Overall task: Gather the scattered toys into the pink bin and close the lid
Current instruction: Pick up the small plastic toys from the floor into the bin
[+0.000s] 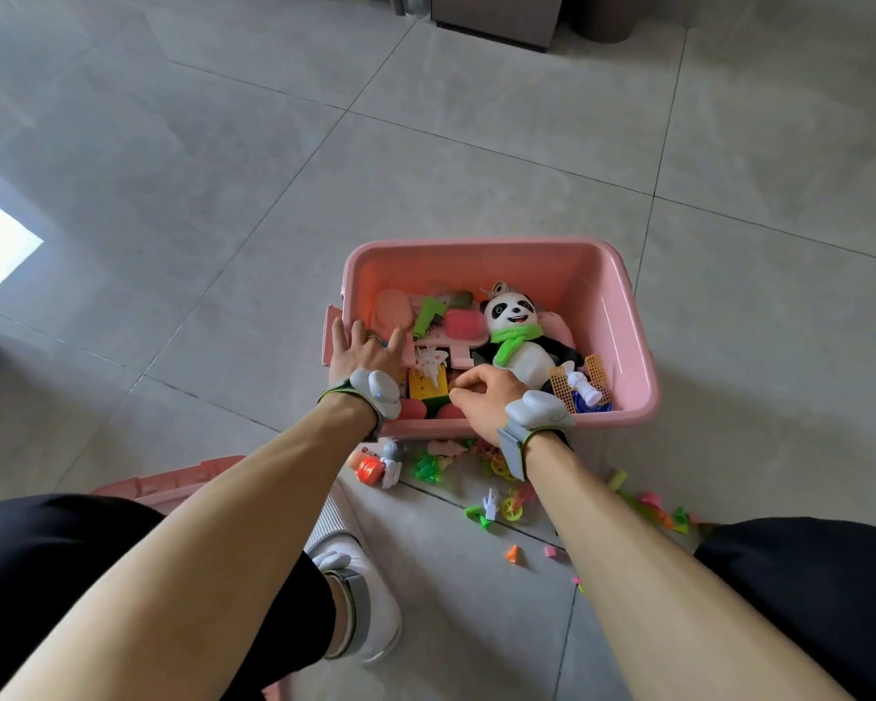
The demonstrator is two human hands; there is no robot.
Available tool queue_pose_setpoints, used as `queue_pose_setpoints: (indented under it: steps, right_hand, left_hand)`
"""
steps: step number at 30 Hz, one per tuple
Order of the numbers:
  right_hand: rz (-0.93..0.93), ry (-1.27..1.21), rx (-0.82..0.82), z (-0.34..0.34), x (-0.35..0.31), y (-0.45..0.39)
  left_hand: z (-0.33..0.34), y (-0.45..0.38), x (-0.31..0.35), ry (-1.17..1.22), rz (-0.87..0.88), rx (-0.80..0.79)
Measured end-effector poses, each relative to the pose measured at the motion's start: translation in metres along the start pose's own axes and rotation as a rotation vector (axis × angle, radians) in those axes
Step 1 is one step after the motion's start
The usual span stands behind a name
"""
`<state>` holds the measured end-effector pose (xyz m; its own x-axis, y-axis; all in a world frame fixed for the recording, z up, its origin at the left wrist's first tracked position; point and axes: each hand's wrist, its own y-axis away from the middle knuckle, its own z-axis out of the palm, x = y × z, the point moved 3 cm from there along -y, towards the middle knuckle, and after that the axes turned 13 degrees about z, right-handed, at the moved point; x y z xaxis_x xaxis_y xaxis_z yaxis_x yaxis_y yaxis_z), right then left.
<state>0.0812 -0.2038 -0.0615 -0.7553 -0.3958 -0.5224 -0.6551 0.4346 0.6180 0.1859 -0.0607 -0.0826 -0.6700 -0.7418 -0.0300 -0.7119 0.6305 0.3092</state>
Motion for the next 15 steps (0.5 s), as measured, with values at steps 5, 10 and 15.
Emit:
queue_pose_setpoints:
  steps: [5,10,15]
  right_hand:
    - [0.003,0.006,-0.012,0.000,-0.002,-0.005]
    - [0.005,-0.013,-0.025,0.004,-0.007,-0.007]
    - [0.000,-0.057,-0.023,0.009,-0.008,-0.005]
  left_hand:
    - [-0.001,0.007,-0.003,0.076,-0.016,0.160]
    - [-0.006,0.027,0.004,0.326,0.024,0.289]
    - [-0.004,0.038,-0.001,0.327,0.089,0.196]
